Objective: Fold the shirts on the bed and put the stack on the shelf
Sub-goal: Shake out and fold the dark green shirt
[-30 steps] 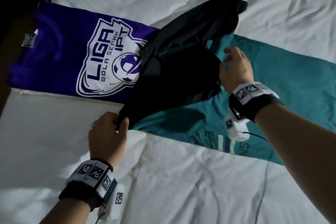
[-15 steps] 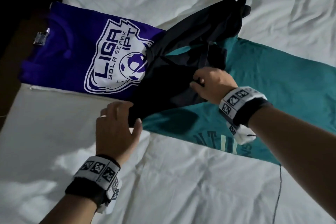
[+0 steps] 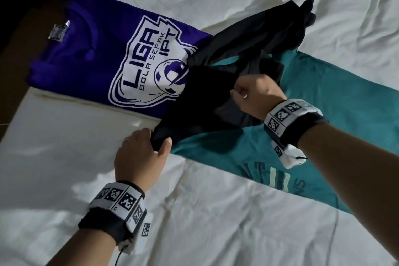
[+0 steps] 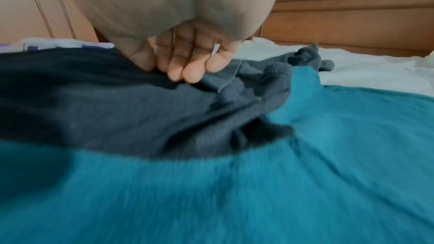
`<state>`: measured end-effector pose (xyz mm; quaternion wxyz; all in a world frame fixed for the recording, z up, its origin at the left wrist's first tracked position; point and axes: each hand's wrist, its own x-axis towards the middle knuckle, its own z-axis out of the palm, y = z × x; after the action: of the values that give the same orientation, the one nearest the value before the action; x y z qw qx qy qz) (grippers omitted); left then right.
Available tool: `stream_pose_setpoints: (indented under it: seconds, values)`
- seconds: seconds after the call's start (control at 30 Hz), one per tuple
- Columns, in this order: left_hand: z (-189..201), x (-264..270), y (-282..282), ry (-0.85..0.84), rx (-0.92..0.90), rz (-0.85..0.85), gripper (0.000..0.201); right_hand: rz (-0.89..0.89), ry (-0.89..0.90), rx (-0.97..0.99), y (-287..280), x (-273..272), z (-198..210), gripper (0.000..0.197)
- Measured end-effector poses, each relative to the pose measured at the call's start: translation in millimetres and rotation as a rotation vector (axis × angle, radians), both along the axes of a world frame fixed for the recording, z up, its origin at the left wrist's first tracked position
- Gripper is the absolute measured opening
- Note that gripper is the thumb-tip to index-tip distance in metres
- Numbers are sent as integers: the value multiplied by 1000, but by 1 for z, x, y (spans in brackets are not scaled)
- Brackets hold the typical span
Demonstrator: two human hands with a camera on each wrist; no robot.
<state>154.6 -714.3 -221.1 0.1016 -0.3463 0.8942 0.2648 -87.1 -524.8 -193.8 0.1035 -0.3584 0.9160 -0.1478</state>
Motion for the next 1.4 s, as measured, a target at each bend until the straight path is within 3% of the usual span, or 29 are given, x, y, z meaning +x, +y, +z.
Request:
stream_pose_setpoints:
  seconds: [0.07, 0.2, 0.43, 0.57, 0.73, 0.87, 0.93, 1.0, 1.07, 1.13, 1.27, 1.37, 1.4]
  values:
    - [0, 1, -1, 48, 51, 13, 33, 5, 12, 57, -1, 1, -1, 28]
    - [2, 6, -6, 99, 133, 55, 29, 7, 243, 272, -15, -21, 4, 47]
    - [5, 13, -10, 287, 293, 138, 19, 73, 233, 391, -45, -55, 34, 23]
    - [-2, 15, -12, 309, 339, 142, 16, -21, 292, 576, -73, -81, 50, 14]
    - [1, 19, -17, 326, 424, 142, 19, -78, 229, 310, -76, -81, 30, 24]
    - [2, 21, -21, 312, 451, 136, 17, -131, 435, 106, -57, -78, 17, 27]
    - [1, 21, -21, 290, 461, 150, 18, -137, 447, 29, -49, -68, 11, 22]
    - [3, 18, -20, 258, 440, 164, 21, -25, 288, 6, -43, -51, 2, 30]
    - [5, 15, -20, 240, 409, 188, 17, 38, 114, 212, -40, -38, -8, 47]
    - [6, 10, -20, 206, 357, 215, 13, -8, 62, 352, -37, -35, -15, 56]
    - [11, 8, -14, 157, 180, 203, 28, -179, 16, 150, -23, -13, -7, 54]
    - [24, 8, 7, 274, -135, -78, 46, -123, 57, -57, 22, 33, 4, 47]
    - [28, 7, 17, 298, -163, -219, 51, -93, 54, -76, 46, 52, 6, 46]
